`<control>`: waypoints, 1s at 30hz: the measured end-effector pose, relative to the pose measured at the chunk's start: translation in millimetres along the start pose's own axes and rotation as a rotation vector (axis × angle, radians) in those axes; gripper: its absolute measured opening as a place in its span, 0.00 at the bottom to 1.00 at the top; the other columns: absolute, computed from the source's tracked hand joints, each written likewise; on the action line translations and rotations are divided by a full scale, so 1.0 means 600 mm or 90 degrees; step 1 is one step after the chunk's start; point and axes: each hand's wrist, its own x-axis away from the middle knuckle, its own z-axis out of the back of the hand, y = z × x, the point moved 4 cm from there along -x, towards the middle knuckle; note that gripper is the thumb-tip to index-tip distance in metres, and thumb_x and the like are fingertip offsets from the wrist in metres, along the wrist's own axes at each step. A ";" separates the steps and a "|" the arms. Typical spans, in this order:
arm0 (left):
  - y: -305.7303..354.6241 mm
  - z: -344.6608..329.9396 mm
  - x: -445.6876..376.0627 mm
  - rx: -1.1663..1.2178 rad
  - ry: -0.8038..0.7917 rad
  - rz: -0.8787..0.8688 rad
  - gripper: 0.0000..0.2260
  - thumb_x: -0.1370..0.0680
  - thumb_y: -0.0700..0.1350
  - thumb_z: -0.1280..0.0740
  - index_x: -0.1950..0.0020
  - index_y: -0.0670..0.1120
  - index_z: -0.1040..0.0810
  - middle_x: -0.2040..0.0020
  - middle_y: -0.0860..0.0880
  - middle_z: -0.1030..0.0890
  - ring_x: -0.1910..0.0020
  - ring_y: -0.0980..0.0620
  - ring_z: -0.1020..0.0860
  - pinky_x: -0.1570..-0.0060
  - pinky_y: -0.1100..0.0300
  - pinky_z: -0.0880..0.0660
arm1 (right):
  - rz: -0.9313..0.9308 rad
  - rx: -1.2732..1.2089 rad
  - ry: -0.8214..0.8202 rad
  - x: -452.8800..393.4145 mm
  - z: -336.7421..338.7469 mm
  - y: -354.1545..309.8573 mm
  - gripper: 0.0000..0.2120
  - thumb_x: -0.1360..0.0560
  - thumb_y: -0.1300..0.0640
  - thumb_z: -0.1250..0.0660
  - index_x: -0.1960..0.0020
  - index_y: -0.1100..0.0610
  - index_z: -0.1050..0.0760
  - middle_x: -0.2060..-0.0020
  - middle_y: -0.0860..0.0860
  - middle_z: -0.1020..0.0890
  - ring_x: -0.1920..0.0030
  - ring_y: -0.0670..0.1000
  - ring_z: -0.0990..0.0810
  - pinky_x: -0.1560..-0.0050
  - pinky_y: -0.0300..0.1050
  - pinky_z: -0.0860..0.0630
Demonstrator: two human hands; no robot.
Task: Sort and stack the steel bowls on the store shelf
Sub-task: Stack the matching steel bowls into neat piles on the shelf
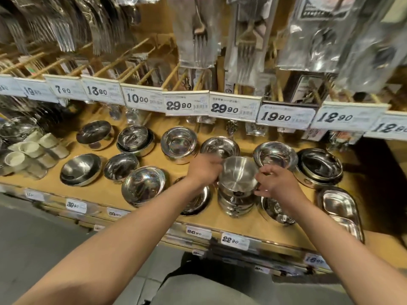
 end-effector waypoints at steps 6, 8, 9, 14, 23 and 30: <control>-0.008 -0.012 -0.009 -0.018 0.006 -0.031 0.09 0.23 0.33 0.32 0.49 0.42 0.13 0.51 0.43 0.13 0.55 0.41 0.15 0.54 0.43 0.17 | 0.024 0.028 0.013 -0.007 0.010 0.011 0.03 0.22 0.58 0.28 0.51 0.55 0.21 0.57 0.54 0.19 0.62 0.48 0.17 0.58 0.48 0.15; -0.010 -0.013 -0.013 -0.022 0.010 -0.037 0.09 0.23 0.33 0.31 0.48 0.41 0.13 0.50 0.45 0.13 0.53 0.41 0.15 0.53 0.44 0.17 | 0.030 0.045 0.028 -0.010 0.010 0.016 0.04 0.24 0.56 0.26 0.53 0.53 0.21 0.61 0.52 0.19 0.68 0.45 0.17 0.58 0.49 0.15; -0.012 -0.013 -0.015 -0.022 0.011 -0.037 0.08 0.23 0.33 0.31 0.48 0.41 0.13 0.49 0.46 0.14 0.53 0.41 0.15 0.53 0.44 0.17 | 0.030 0.048 0.030 -0.011 0.010 0.019 0.04 0.24 0.56 0.26 0.53 0.53 0.20 0.61 0.52 0.19 0.69 0.44 0.17 0.58 0.50 0.14; -0.016 -0.014 -0.020 -0.025 0.016 -0.057 0.06 0.24 0.34 0.30 0.54 0.40 0.14 0.51 0.46 0.13 0.50 0.44 0.16 0.48 0.46 0.18 | -0.003 0.081 0.022 -0.016 0.010 0.038 0.07 0.24 0.58 0.27 0.47 0.55 0.22 0.52 0.53 0.17 0.67 0.48 0.13 0.57 0.51 0.14; -0.024 -0.021 -0.020 -0.032 0.005 -0.051 0.05 0.23 0.37 0.29 0.49 0.41 0.14 0.48 0.45 0.14 0.46 0.48 0.17 0.41 0.51 0.20 | -0.025 0.071 -0.001 -0.009 0.009 0.045 0.09 0.23 0.59 0.28 0.44 0.58 0.23 0.52 0.54 0.19 0.66 0.51 0.13 0.56 0.47 0.14; -0.043 -0.027 -0.016 -0.069 -0.070 0.098 0.15 0.19 0.53 0.34 0.51 0.41 0.19 0.55 0.45 0.17 0.59 0.48 0.20 0.52 0.47 0.17 | -0.066 0.134 -0.003 -0.006 0.003 0.043 0.17 0.21 0.50 0.31 0.35 0.57 0.25 0.52 0.50 0.21 0.60 0.52 0.14 0.49 0.51 0.17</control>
